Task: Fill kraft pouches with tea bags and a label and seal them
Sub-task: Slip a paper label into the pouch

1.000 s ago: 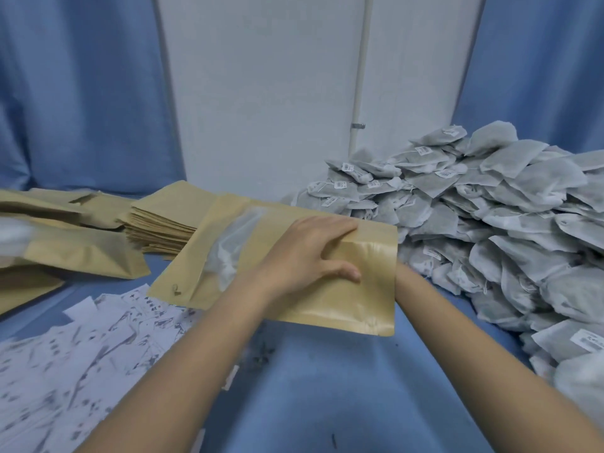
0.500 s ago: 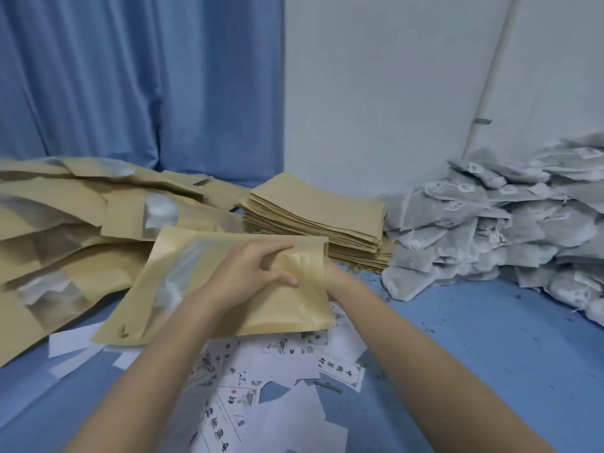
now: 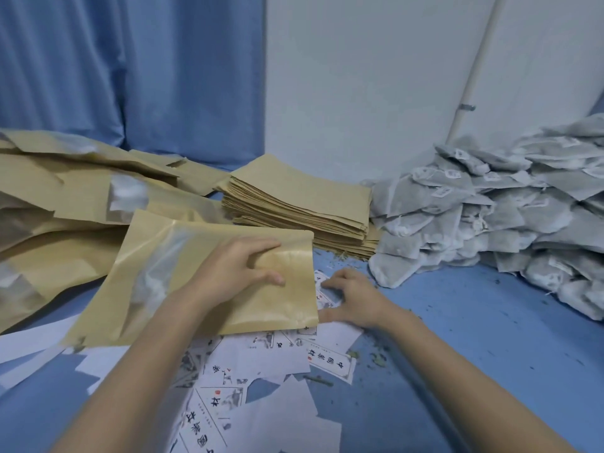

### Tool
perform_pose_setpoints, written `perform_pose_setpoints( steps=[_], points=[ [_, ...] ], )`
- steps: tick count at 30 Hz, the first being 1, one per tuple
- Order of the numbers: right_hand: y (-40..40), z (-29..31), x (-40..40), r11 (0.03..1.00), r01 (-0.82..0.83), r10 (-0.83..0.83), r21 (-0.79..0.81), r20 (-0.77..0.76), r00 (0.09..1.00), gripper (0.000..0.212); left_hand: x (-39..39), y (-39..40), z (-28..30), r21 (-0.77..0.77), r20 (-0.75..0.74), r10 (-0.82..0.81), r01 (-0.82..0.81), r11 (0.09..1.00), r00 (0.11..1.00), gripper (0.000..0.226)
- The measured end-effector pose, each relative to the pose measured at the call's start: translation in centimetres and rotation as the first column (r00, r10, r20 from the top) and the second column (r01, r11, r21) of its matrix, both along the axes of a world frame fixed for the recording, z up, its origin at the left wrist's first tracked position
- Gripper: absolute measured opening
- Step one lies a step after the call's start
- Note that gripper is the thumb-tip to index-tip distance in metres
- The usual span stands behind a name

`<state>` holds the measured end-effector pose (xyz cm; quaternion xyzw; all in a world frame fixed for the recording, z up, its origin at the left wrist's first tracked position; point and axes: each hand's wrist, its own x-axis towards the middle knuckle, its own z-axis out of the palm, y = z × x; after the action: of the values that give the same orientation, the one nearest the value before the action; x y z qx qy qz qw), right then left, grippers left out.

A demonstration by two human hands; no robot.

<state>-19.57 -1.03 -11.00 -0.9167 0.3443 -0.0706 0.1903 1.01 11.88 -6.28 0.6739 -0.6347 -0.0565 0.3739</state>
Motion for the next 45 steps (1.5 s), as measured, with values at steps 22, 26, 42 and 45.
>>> perform_pose_setpoints(
  steps=[22, 26, 42, 45],
  points=[
    [-0.5, 0.4, 0.5, 0.999, 0.032, -0.032, 0.012, -0.008, 0.999, 0.056, -0.3, 0.8, 0.9, 0.008, -0.180, 0.043, -0.043, 0.999, 0.983, 0.064],
    [-0.8, 0.6, 0.4, 0.980, 0.119, -0.137, 0.158, 0.110, 0.984, 0.042, -0.2, 1.0, 0.9, -0.002, -0.196, 0.039, -0.040, 0.999, 0.980, 0.063],
    [1.3, 8.3, -6.6, 0.979, -0.107, -0.052, 0.173, 0.722, 0.690, 0.018, -3.5, 0.3, 3.5, -0.137, -0.350, -0.177, 0.137, 0.981, 0.920, 0.044],
    [2.1, 10.0, -5.9, 0.996, -0.092, 0.071, 0.009, 0.569, 0.820, 0.019, -4.8, -0.2, 4.3, -0.168, -0.354, -0.243, 0.194, 0.967, 0.903, 0.040]
  ],
)
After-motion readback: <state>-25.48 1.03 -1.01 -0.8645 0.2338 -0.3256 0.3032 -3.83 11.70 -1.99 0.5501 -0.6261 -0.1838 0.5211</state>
